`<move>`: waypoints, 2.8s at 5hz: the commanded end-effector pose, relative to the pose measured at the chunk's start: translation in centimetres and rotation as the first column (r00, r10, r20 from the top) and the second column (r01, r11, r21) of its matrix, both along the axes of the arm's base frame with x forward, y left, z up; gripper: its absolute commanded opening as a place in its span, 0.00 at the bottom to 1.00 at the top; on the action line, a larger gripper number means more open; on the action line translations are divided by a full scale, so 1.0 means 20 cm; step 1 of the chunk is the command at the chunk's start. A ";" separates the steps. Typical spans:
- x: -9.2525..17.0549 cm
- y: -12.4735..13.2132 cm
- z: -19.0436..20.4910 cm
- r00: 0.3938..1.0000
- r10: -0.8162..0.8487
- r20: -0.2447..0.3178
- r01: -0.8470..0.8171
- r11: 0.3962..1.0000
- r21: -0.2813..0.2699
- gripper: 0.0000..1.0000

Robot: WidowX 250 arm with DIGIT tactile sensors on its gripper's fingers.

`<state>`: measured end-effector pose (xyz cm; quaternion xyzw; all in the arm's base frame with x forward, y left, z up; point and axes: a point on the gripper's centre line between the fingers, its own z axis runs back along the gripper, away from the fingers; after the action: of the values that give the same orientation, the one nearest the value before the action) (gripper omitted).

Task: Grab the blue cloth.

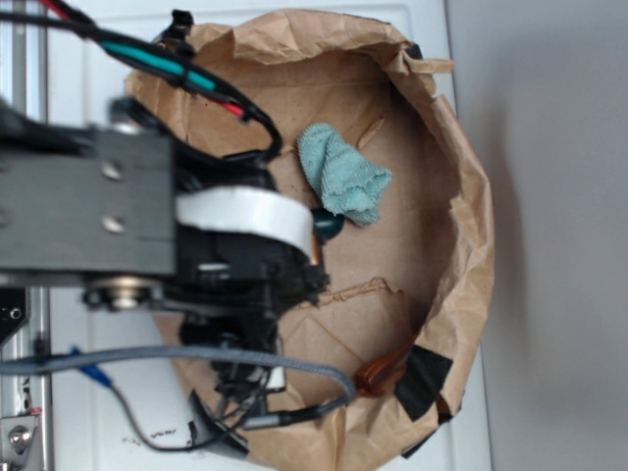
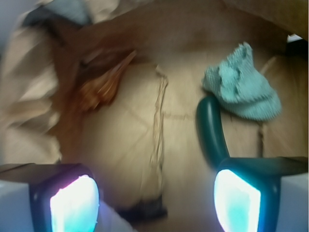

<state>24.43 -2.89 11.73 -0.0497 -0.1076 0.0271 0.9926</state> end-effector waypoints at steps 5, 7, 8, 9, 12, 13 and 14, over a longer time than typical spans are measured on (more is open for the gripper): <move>0.31 0.23 -0.12 0.994 0.104 0.027 -0.104 0.995 0.002 1.00; 0.47 0.29 -0.07 0.981 0.195 -0.019 -0.195 0.981 0.018 1.00; 0.44 0.33 0.01 0.984 0.169 -0.057 -0.167 0.985 0.047 1.00; 0.36 0.36 0.01 0.988 0.151 -0.041 -0.144 0.980 0.140 1.00; 0.32 0.32 -0.16 0.975 0.220 -0.042 -0.199 0.936 0.291 1.00; 0.26 0.26 -0.26 0.987 0.089 -0.136 -0.064 0.982 0.177 1.00; 0.24 0.24 -0.32 0.986 0.120 -0.115 -0.095 0.974 0.204 1.00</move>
<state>28.69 2.22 4.43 0.0596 -0.0341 0.0775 0.9946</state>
